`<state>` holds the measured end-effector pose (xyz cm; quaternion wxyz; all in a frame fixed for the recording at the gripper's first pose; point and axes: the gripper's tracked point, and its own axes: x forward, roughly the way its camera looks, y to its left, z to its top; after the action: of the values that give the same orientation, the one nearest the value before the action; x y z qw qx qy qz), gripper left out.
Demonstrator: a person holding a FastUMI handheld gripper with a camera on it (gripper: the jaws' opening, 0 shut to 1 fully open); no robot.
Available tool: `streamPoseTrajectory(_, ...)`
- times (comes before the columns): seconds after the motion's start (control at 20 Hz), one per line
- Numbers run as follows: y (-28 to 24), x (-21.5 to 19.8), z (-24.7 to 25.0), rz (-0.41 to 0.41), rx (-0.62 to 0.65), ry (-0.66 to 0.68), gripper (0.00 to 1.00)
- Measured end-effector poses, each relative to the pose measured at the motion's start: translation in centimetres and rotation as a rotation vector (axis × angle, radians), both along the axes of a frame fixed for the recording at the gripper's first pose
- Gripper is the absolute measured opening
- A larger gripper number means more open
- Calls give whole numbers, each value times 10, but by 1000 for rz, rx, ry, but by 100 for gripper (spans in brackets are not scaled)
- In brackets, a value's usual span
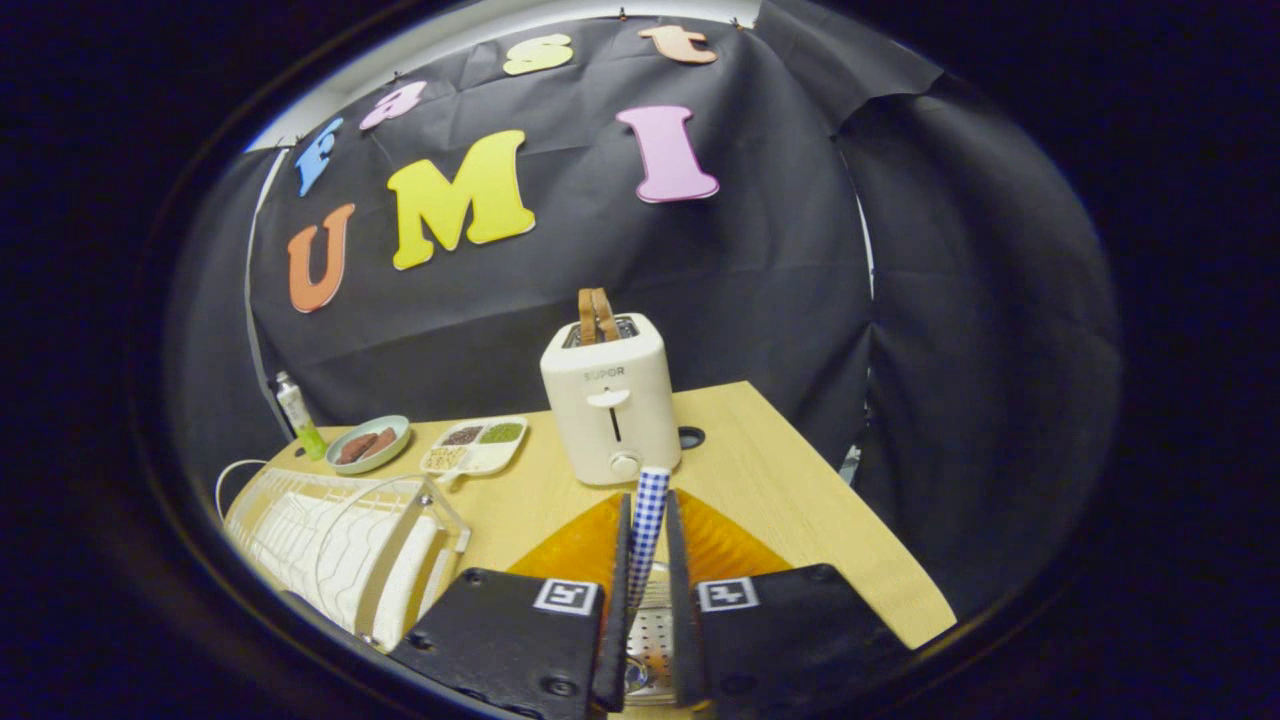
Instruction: Take the plate from the dish rack, then take the spoon from the basket and place it into the plate.
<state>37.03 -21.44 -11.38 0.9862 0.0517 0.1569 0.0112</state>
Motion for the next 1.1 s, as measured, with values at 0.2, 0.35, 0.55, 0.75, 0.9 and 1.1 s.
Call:
streamPoseTrajectory(0.2,8,-7,15,-3,0,-45,17)
streamPoseTrajectory(0.35,13,-18,46,-7,-16,-129,17)
streamPoseTrajectory(0.55,28,-42,86,-1,-62,-200,17)
streamPoseTrajectory(0.75,42,-79,133,-11,-92,-265,17)
streamPoseTrajectory(0.9,58,-117,171,-28,-113,-320,17)
streamPoseTrajectory(1.1,100,-170,213,-2,-119,-393,16)
